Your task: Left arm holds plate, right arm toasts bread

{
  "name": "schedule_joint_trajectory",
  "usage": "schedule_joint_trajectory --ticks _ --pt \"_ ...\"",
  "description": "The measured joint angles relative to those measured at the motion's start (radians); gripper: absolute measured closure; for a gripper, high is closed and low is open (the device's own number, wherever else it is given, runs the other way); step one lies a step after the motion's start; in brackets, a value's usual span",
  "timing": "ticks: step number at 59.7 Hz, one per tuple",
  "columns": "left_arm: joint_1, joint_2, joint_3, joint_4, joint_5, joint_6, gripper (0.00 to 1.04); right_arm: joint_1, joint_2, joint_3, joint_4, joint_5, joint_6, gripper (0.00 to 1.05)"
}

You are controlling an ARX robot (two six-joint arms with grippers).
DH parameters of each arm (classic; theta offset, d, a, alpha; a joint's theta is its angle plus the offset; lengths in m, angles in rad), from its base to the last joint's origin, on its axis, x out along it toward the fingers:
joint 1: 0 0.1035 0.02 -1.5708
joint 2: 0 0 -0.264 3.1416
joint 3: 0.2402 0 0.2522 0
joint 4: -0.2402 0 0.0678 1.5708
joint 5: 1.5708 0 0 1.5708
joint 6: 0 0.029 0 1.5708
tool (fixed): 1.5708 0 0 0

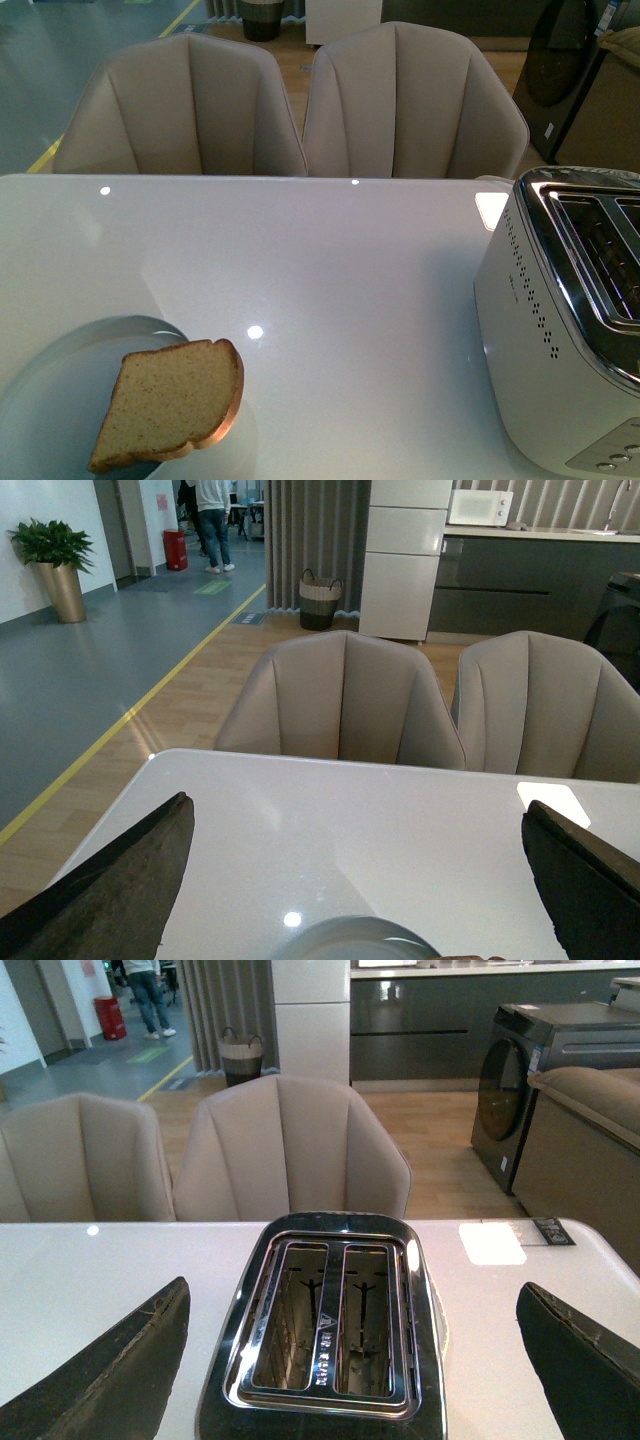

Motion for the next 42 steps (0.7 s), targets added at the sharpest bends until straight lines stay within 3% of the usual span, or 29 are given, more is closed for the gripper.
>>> schedule_joint_trajectory --ticks 42 --pt "0.0 0.0 0.0 0.0 0.0 0.0 0.07 0.0 0.0 0.0 0.0 0.0 0.0 0.09"
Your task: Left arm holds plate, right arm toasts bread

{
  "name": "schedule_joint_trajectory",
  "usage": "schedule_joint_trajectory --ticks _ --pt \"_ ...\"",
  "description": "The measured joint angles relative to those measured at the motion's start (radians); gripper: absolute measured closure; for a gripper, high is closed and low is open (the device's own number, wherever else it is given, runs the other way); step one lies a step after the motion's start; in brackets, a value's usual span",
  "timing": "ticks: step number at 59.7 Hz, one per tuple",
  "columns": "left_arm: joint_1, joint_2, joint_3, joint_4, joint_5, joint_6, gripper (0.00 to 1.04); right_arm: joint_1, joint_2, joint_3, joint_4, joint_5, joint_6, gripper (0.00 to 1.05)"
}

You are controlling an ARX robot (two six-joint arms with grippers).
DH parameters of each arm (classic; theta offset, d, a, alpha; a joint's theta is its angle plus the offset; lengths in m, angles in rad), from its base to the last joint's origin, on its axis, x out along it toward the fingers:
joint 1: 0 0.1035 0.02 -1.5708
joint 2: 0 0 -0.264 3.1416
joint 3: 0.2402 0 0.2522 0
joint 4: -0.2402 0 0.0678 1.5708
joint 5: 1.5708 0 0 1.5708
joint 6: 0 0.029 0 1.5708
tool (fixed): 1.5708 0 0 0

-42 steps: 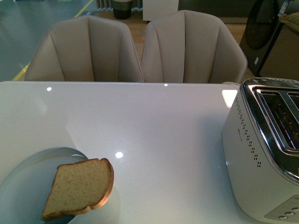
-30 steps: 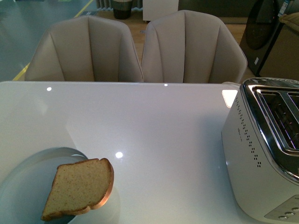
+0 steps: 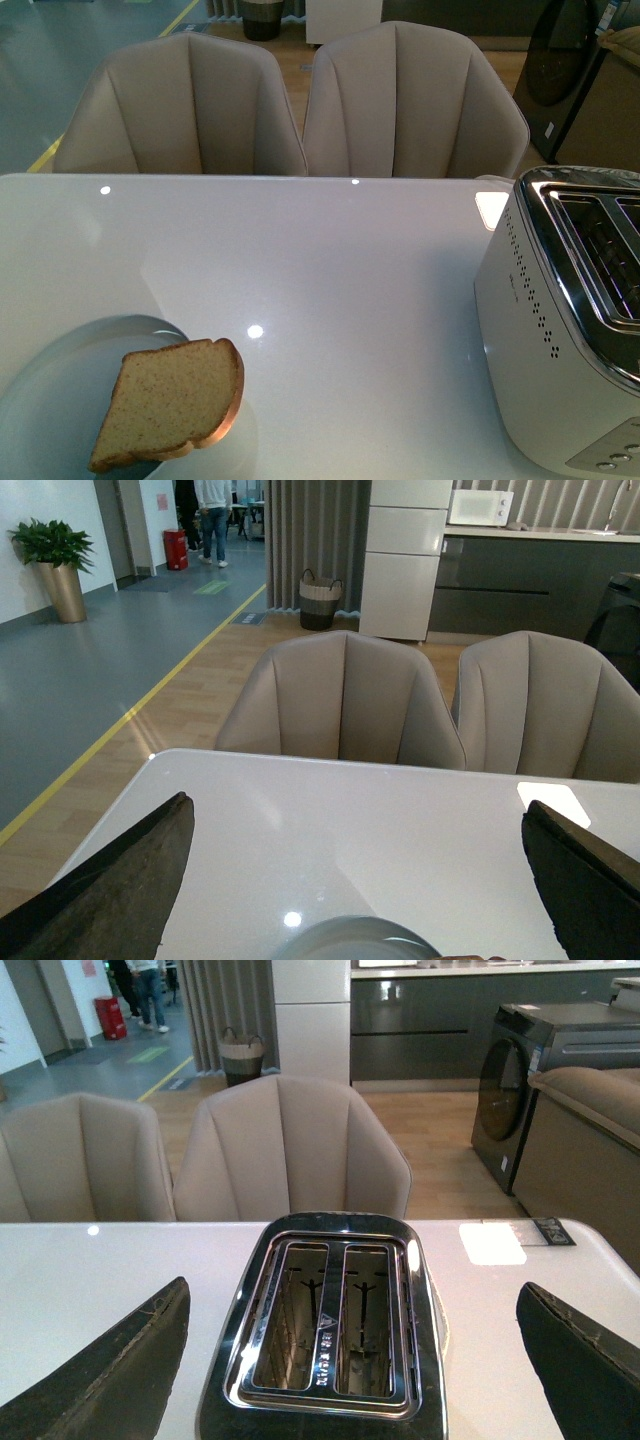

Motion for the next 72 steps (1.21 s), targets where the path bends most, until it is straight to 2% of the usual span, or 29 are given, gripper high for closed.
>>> schedule_joint_trajectory --ticks 14,16,20,23,29,39,47,59,72 --pt "0.002 0.005 0.002 -0.008 0.013 0.0 0.07 0.0 0.0 0.0 0.0 0.0 0.0 0.09" --pt "0.027 0.056 0.047 -0.129 0.112 0.002 0.07 0.0 0.0 0.0 0.0 0.001 0.0 0.09" --pt "0.046 0.214 0.139 -0.347 0.237 0.001 0.07 0.0 0.0 0.0 0.0 -0.003 0.0 0.09" --pt "0.043 0.282 0.156 -0.421 0.255 0.0 0.07 0.0 0.0 0.0 0.0 -0.002 0.0 0.09" --pt "0.044 0.347 0.162 -0.426 0.271 -0.001 0.07 0.0 0.0 0.0 0.0 -0.001 0.0 0.09" --pt "0.105 0.509 0.195 -0.281 0.335 0.042 0.07 0.0 0.0 0.0 0.0 -0.002 0.0 0.09" --pt "0.187 0.796 0.241 -0.033 0.355 0.119 0.07 0.0 0.0 0.0 0.0 -0.001 0.0 0.09" --pt "0.232 1.266 0.327 0.337 0.337 0.165 0.07 0.0 0.0 0.0 0.0 -0.002 0.0 0.09" --pt "0.261 1.64 0.425 0.502 0.335 0.183 0.07 0.0 0.0 0.0 0.0 -0.001 0.0 0.09"
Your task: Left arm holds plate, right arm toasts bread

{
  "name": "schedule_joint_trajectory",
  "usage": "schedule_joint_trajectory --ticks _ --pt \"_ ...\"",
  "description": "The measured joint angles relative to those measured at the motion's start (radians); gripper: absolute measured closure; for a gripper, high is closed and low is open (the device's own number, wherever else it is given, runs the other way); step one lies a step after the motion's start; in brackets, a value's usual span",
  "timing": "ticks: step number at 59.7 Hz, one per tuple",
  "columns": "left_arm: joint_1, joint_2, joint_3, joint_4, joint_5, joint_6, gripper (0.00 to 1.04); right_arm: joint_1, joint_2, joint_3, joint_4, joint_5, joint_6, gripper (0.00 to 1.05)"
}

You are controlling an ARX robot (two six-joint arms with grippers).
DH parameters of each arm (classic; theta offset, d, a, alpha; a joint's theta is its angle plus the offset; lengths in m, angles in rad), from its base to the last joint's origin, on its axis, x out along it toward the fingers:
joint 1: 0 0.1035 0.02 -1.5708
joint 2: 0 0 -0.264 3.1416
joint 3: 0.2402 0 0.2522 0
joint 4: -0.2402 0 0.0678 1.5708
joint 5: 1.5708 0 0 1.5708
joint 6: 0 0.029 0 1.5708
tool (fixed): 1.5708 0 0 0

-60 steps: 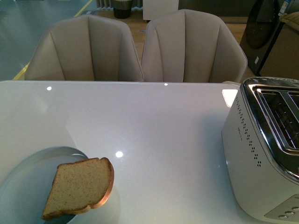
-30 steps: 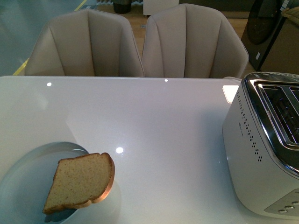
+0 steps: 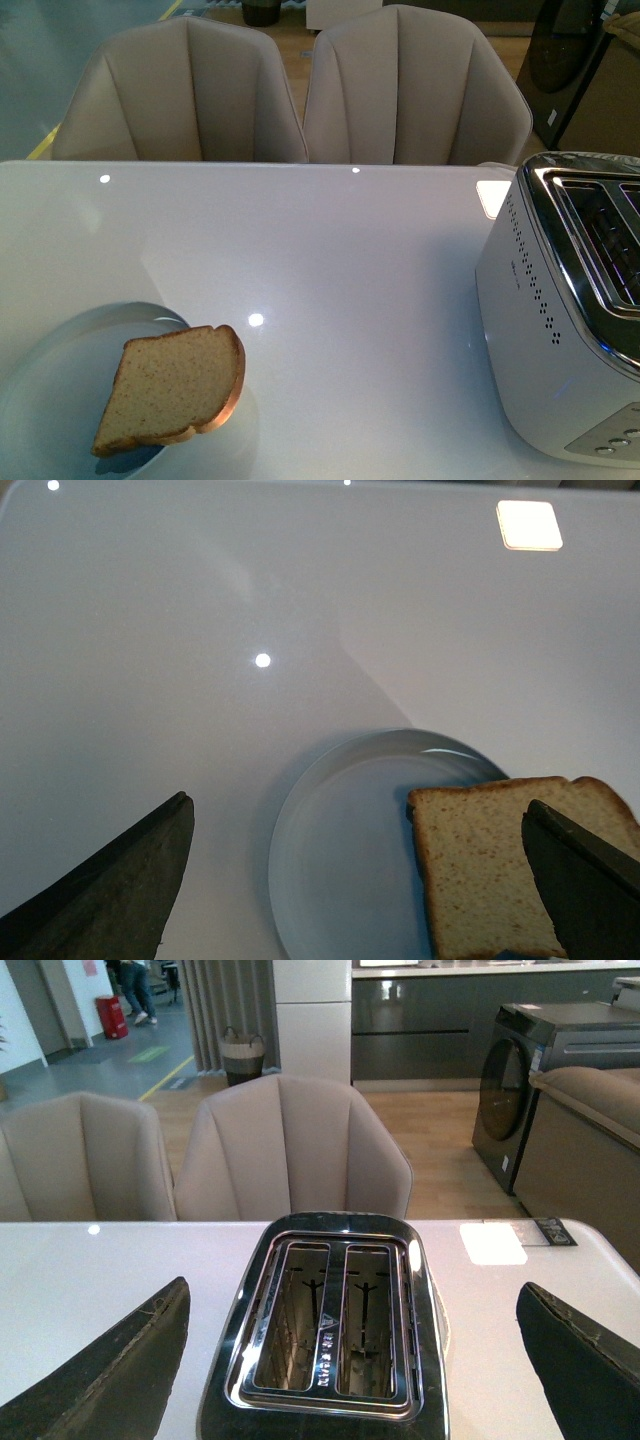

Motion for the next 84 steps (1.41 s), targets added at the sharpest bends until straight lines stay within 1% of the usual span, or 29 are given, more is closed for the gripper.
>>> schedule_joint_trajectory --ticks 9,18,32,45,53,68,84 --pt "0.036 0.155 0.054 0.035 -0.014 0.039 0.07 0.0 0.0 0.0 0.0 0.0 0.0 0.09" --pt "0.064 0.245 0.085 0.051 -0.015 0.06 0.07 0.0 0.0 0.0 0.0 0.0 0.0 0.09" --pt "0.068 0.375 0.11 0.074 -0.022 0.078 0.07 0.0 0.0 0.0 0.0 0.0 0.0 0.09" --pt "0.068 0.514 0.153 0.086 -0.064 0.09 0.07 0.0 0.0 0.0 0.0 0.0 0.0 0.09" --pt "0.056 0.553 0.183 0.072 -0.084 0.09 0.07 0.0 0.0 0.0 0.0 0.0 0.0 0.09" --pt "0.006 0.594 0.218 0.006 -0.077 0.047 0.07 0.0 0.0 0.0 0.0 0.0 0.0 0.09" --pt "-0.011 0.634 0.246 -0.021 -0.069 -0.013 0.07 0.0 0.0 0.0 0.0 0.0 0.0 0.09"
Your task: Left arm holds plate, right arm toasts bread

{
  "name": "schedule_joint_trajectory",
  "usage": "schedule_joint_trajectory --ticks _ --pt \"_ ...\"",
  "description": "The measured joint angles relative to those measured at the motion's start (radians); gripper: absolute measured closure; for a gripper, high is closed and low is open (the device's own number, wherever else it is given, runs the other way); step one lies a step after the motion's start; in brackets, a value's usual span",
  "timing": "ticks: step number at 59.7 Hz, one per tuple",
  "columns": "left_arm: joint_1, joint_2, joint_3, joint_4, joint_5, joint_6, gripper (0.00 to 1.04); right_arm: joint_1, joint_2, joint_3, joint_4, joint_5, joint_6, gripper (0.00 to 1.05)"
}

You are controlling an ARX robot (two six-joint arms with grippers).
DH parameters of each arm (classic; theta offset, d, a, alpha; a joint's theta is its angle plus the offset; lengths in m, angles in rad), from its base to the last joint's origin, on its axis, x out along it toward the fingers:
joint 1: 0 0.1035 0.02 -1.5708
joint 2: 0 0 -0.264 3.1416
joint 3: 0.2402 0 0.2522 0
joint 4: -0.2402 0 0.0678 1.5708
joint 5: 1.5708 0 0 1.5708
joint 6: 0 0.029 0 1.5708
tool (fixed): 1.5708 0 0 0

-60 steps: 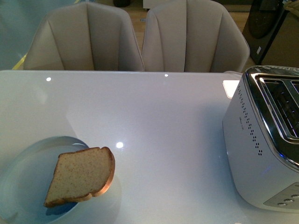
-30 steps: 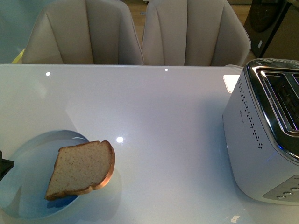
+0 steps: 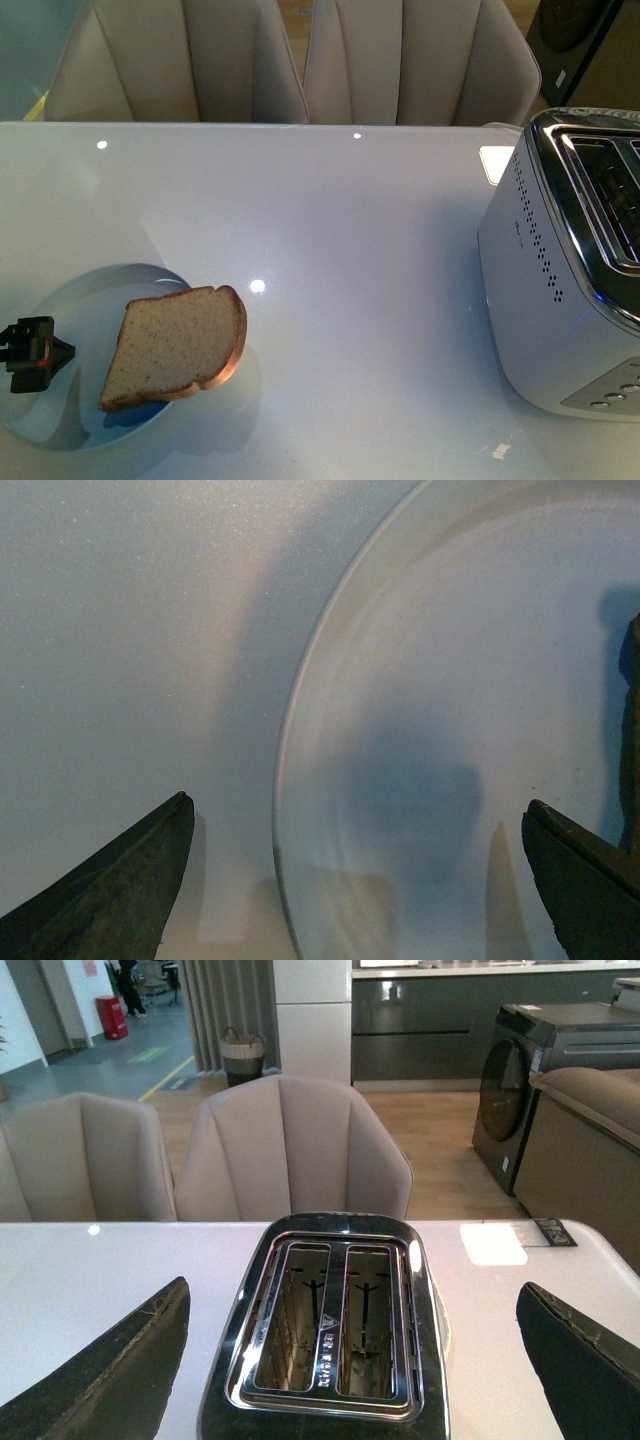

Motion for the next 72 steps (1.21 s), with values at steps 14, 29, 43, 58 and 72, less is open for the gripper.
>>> schedule_joint_trajectory --ticks 14,29,43,58,72 --pt "0.001 0.006 0.002 -0.013 0.023 -0.021 0.21 0.0 0.0 0.0 0.0 0.0 0.0 0.09" --pt "0.013 0.018 0.002 -0.032 0.031 -0.045 0.66 0.0 0.0 0.0 0.0 0.0 0.0 0.09" --pt "0.031 0.011 0.01 -0.071 0.1 -0.167 1.02 0.0 0.0 0.0 0.0 0.0 0.0 0.09" --pt "0.032 -0.05 0.009 -0.117 0.139 -0.272 1.02 0.0 0.0 0.0 0.0 0.0 0.0 0.09" --pt "0.028 -0.214 -0.005 -0.172 0.163 -0.368 1.02 0.0 0.0 0.0 0.0 0.0 0.0 0.09"
